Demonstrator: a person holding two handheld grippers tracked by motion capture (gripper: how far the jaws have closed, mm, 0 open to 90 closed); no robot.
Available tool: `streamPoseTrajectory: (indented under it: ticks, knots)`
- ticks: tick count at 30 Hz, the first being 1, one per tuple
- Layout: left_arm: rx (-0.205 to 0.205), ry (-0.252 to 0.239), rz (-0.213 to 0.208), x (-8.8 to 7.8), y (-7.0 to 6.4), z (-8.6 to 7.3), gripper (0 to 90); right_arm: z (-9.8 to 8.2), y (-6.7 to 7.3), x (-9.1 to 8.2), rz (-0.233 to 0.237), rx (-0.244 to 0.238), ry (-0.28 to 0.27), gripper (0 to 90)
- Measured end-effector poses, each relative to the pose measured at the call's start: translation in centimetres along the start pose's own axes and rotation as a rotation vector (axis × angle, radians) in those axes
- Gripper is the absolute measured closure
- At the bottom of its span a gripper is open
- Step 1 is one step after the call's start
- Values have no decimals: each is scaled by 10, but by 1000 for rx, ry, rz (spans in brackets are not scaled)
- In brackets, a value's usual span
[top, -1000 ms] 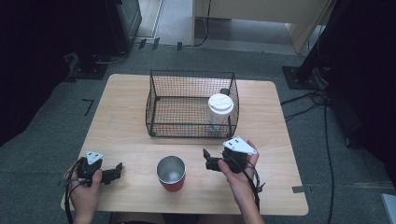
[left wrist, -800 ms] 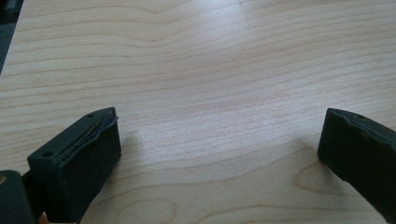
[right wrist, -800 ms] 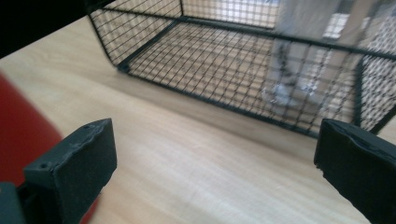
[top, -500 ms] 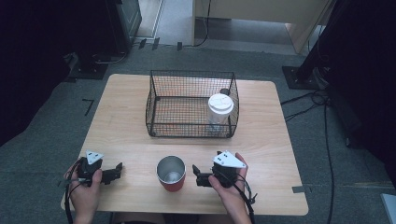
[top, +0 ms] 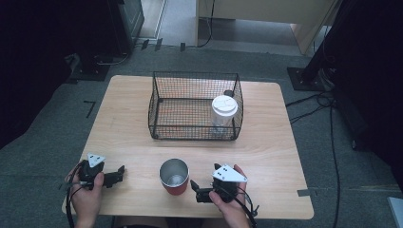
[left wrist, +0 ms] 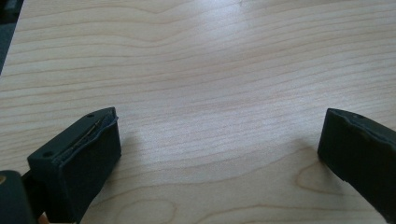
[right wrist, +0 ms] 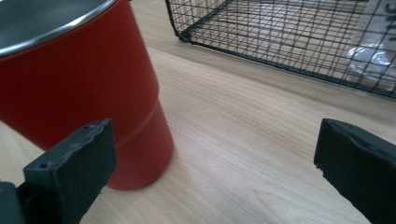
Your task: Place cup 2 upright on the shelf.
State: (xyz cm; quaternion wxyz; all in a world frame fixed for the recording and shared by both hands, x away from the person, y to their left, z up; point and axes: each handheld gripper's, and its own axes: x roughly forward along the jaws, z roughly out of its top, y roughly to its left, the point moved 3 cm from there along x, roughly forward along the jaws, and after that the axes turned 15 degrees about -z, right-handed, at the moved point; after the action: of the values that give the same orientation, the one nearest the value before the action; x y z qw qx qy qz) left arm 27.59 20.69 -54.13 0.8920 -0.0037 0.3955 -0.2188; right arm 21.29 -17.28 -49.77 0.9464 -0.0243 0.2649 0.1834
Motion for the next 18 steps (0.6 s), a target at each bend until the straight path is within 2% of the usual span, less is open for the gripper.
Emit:
streamPoseTrajectory:
  ticks: [4,18]
  knots:
    - [0,0,0,0,0,0,0,-5,7,3,38,-6,17,0]
    - [0,0,0,0,0,0,0,-4,23,3,94,-32,13,0]
